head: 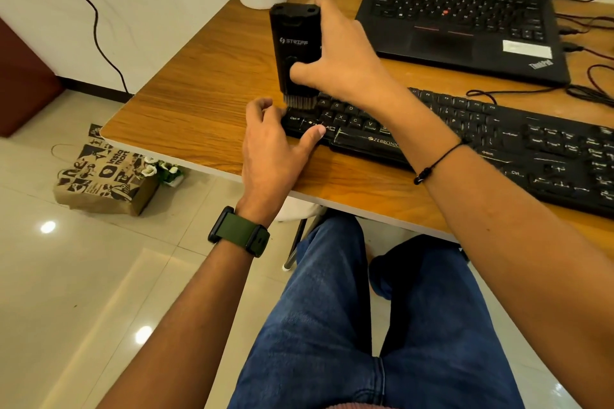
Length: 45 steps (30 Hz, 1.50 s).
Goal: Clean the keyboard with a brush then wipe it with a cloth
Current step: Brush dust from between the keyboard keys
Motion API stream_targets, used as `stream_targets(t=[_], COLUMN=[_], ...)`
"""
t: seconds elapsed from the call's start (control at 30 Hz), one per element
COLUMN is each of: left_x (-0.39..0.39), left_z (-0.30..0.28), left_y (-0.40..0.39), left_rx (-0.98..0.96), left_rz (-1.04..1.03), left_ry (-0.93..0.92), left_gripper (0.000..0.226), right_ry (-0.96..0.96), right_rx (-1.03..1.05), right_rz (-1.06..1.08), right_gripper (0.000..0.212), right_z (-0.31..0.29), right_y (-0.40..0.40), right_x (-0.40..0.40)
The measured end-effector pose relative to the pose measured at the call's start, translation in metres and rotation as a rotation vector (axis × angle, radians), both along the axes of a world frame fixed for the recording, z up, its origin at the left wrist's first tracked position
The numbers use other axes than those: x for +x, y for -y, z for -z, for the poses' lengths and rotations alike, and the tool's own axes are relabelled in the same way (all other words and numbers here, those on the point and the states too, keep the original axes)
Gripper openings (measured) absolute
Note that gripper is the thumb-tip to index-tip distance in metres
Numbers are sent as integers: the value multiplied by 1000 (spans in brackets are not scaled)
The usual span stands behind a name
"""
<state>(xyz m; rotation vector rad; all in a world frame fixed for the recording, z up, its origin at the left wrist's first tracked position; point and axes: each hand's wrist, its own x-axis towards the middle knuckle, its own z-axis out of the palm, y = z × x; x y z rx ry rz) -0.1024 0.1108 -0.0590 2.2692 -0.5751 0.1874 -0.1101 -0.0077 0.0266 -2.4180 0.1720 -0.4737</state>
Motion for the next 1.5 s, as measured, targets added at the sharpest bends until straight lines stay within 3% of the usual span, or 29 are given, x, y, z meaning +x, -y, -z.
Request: stream_targets(t=[0.33, 0.67, 1.1, 1.33, 1.5], left_x=[0, -1, -2, -1, 0], left_z=[1, 0, -1, 0, 1], left_y=[0, 0, -1, -1, -1], left_rx=[0, 4, 0, 1, -5], left_rz=[12, 8, 15, 14, 22], left_ry=[1, -1, 6, 20, 27], left_gripper=[63, 62, 62, 59, 57], right_ry=[-67, -39, -28, -50, -71], right_rx=[15, 40, 177, 127, 113], right_rz=[25, 9, 122, 38, 94], right_gripper=[55, 56, 55, 55, 56], right_z=[2, 4, -4, -2, 5], right_y=[28, 19, 45, 24, 38], right_x=[-42, -23, -60, -36, -58])
